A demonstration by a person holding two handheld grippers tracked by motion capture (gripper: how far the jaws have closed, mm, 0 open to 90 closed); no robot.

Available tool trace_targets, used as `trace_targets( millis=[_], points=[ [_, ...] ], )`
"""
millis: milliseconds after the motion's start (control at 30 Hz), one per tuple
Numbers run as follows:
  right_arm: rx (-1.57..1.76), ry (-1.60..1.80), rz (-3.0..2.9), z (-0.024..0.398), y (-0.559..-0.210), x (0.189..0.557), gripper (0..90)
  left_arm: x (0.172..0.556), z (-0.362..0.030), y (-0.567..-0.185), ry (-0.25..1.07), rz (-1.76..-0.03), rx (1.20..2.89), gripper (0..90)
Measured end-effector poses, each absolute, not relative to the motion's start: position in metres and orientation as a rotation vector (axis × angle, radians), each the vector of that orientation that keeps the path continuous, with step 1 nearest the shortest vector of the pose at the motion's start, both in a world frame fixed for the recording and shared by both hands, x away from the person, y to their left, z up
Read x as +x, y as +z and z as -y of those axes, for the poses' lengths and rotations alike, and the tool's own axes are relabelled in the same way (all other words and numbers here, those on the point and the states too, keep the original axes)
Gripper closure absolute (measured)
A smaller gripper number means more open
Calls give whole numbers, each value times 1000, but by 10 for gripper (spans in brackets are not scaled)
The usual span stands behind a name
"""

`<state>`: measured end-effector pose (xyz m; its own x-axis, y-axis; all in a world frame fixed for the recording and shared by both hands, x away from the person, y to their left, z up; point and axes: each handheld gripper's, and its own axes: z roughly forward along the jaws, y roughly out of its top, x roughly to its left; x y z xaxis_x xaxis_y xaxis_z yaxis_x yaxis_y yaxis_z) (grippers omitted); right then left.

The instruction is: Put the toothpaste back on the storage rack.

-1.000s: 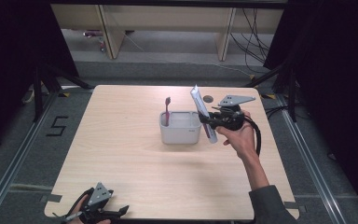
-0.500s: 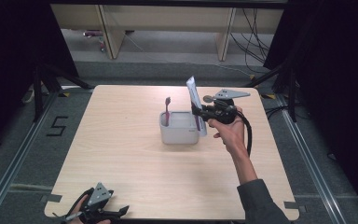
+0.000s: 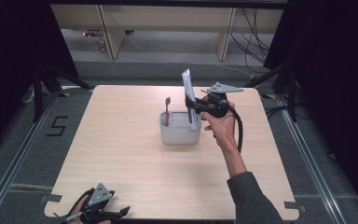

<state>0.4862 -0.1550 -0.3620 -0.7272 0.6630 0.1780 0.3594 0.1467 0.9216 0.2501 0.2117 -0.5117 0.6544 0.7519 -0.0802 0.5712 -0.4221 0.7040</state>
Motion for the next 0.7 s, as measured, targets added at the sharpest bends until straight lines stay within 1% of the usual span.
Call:
trace_targets(
  millis=[700],
  points=[
    [1078,1620,-2095,139,-370,507,756,249,-212,-510,327,-1015,2157,194]
  ],
)
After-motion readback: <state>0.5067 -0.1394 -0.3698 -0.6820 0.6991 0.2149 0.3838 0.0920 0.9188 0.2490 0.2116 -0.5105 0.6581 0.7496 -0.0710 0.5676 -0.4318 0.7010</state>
